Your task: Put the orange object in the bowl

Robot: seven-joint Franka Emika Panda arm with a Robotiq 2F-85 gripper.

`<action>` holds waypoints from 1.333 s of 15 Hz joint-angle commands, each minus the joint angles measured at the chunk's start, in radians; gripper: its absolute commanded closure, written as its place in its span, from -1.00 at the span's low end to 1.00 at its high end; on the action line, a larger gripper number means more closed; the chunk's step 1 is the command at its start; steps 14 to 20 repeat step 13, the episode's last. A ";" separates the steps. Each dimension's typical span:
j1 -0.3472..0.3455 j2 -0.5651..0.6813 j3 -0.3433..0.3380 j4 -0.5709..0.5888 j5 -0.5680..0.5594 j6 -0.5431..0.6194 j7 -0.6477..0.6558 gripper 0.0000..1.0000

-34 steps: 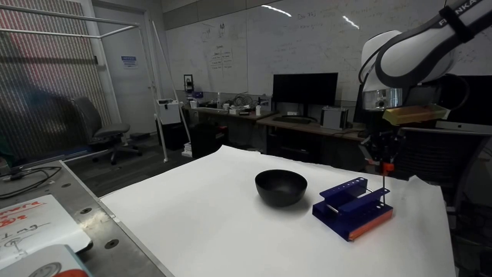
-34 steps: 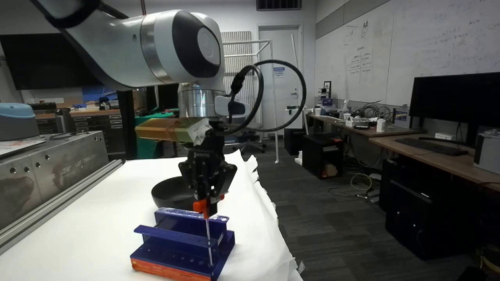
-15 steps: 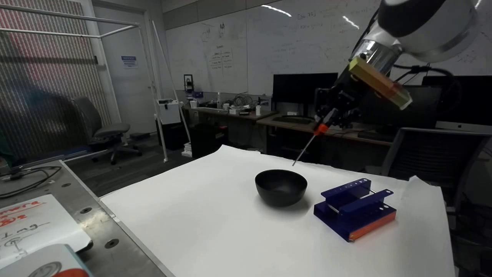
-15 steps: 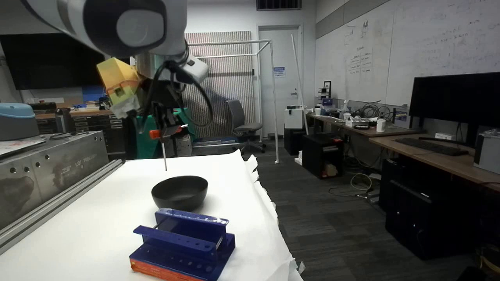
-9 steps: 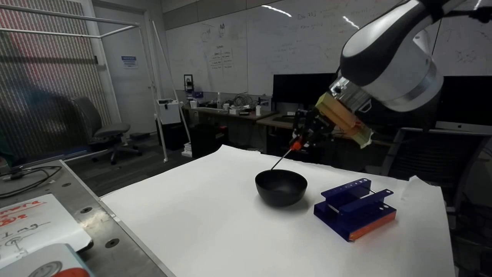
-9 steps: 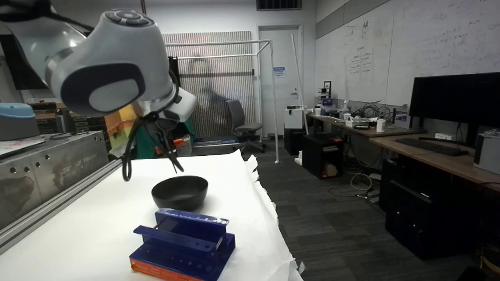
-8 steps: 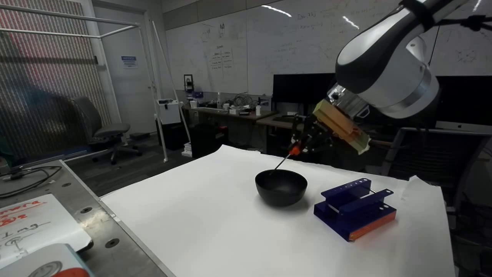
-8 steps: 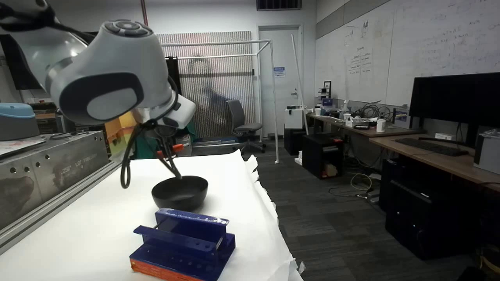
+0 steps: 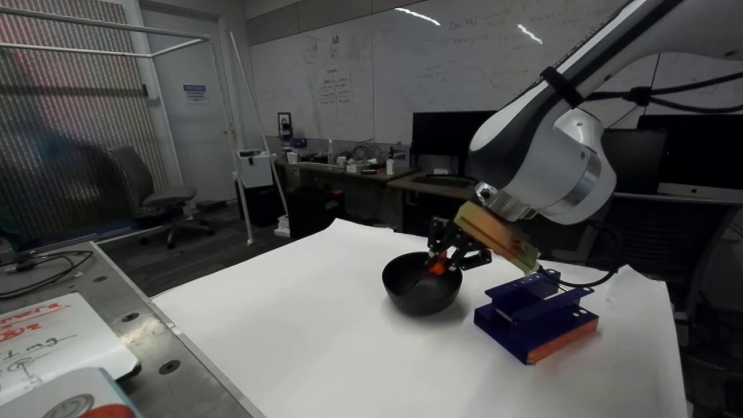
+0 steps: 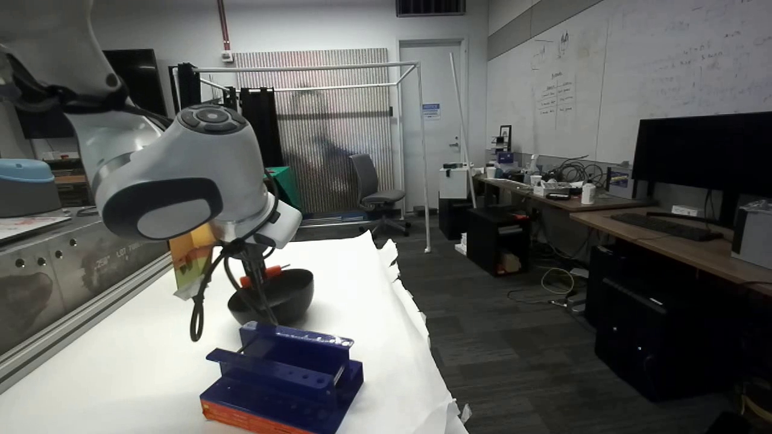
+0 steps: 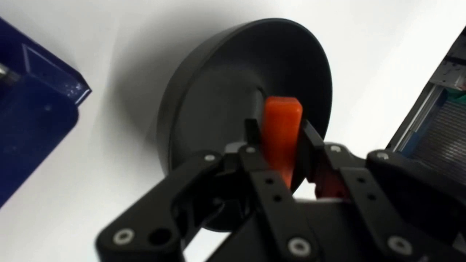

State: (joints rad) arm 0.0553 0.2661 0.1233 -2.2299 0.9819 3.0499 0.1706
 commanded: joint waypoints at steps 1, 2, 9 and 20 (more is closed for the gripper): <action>-0.032 0.045 0.018 0.045 0.028 -0.001 -0.055 -0.22; -0.039 0.041 0.017 0.042 0.025 -0.011 -0.058 -0.36; 0.039 -0.204 -0.119 -0.128 -0.281 -0.164 0.136 -1.00; 0.063 -0.371 -0.215 -0.179 -0.650 -0.423 0.329 -1.00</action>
